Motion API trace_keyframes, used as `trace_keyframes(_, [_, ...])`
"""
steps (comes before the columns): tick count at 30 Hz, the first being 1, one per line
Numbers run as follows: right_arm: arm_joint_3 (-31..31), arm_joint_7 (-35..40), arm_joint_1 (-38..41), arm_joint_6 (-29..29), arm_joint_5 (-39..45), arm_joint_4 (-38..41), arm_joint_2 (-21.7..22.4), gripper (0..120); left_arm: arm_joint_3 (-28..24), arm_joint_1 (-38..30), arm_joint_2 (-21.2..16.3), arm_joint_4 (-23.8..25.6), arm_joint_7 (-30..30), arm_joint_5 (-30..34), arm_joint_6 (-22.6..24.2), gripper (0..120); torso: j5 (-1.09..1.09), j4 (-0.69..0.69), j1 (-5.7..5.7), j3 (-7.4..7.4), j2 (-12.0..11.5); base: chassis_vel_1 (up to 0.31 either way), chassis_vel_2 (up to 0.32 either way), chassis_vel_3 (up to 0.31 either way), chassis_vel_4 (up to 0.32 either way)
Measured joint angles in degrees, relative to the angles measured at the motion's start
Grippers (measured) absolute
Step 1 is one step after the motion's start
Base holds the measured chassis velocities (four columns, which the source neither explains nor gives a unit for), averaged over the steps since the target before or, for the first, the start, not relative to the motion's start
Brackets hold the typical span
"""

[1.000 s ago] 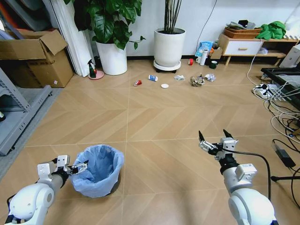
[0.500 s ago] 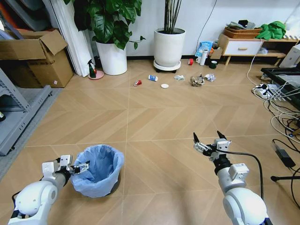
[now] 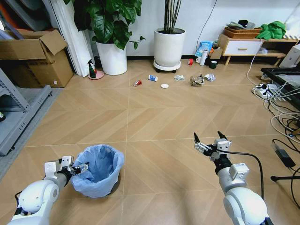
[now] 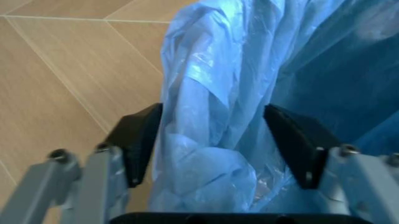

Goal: Pick up the trash bin and place the garbage on the floor into it.

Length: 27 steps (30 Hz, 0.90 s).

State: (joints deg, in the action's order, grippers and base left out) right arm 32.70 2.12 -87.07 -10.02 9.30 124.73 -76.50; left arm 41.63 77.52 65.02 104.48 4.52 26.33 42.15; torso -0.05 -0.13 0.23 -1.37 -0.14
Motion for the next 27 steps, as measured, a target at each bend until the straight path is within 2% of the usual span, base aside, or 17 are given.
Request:
trace_keyframes(3, [0.1, 0.0, 0.0, 0.0, 0.0, 0.0, 0.0, 100, -0.1, 0.0, 0.0, 0.0, 0.2, 0.0, 0.0, 53, 0.00, 0.00, 0.00, 0.00, 0.0, 0.000, 0.000, 0.000, 0.000])
trace_keyframes(6, [0.2, 0.0, 0.0, 0.1, 0.0, 0.0, -0.1, 100, -0.4, 0.0, 0.0, -0.2, 0.3, -0.2, 0.0, 38, 0.00, 0.00, 0.00, 0.00, 0.0, 0.000, 0.000, 0.000, 0.000])
trace_keyframes(7, [0.2, 0.0, 0.0, 0.1, 0.0, 0.0, -0.1, 100, -0.4, 0.0, 0.0, -0.2, 0.3, -0.2, 0.0, 38, 0.00, 0.00, 0.00, 0.00, 0.0, 0.000, 0.000, 0.000, 0.000])
trace_keyframes(9, [0.4, 0.0, 0.0, 0.2, 0.0, 0.0, -0.1, 100, -0.6, 0.0, 0.0, -0.4, 0.4, -0.3, 0.0, 28, 0.00, 0.00, 0.00, 0.00, 0.0, 0.000, 0.000, 0.000, 0.000])
trace_keyframes(10, [0.4, 0.0, 0.0, 0.2, 0.0, 0.0, -0.1, 100, -0.6, 0.0, 0.0, -0.4, 0.4, -0.3, 0.0, 28, 0.00, 0.00, 0.00, 0.00, 0.0, 0.000, 0.000, 0.000, 0.000])
trace_keyframes(14, [0.8, 0.0, -0.2, 0.4, 0.1, 0.0, -0.1, 100, -1.2, 0.0, 0.1, -0.4, 0.4, -0.3, -0.2, 10, 0.00, 0.00, 0.00, 0.00, 0.0, 0.000, 0.000, 0.000, 0.000])
trace_keyframes(15, [0.8, 0.0, -0.2, 0.4, 0.1, 0.0, -0.1, 100, -1.2, 0.0, 0.1, -0.4, 0.4, -0.3, -0.2, 10, 0.00, 0.00, 0.00, 0.00, 0.0, 0.000, 0.000, 0.000, 0.000])
trace_keyframes(17, [0.9, 0.0, -0.2, 0.4, 0.1, 0.0, -0.1, 100, -1.2, 0.0, 0.2, -0.4, 0.5, -0.3, -0.5, 0, 0.00, 0.00, 0.00, 0.00, 0.0, 0.000, 0.000, 0.000, 0.000])
trace_keyframes(24, [1.2, 0.0, 0.3, 0.3, 0.6, 0.0, -0.1, 100, -0.9, 0.2, 0.8, 0.6, 0.6, 0.2, -1.2, 0, 0.01, 0.00, 0.00, 0.00, 0.0, 0.000, 0.000, 0.000, 0.000])
trace_keyframes(27, [1.9, 0.2, 0.6, 0.0, 1.3, 0.1, 0.0, 100, -0.3, 0.4, 1.4, 1.9, -1.2, 1.4, -1.9, 0, 0.00, 0.00, 0.00, 0.00, 0.0, 0.000, 0.000, 0.000, 0.000])
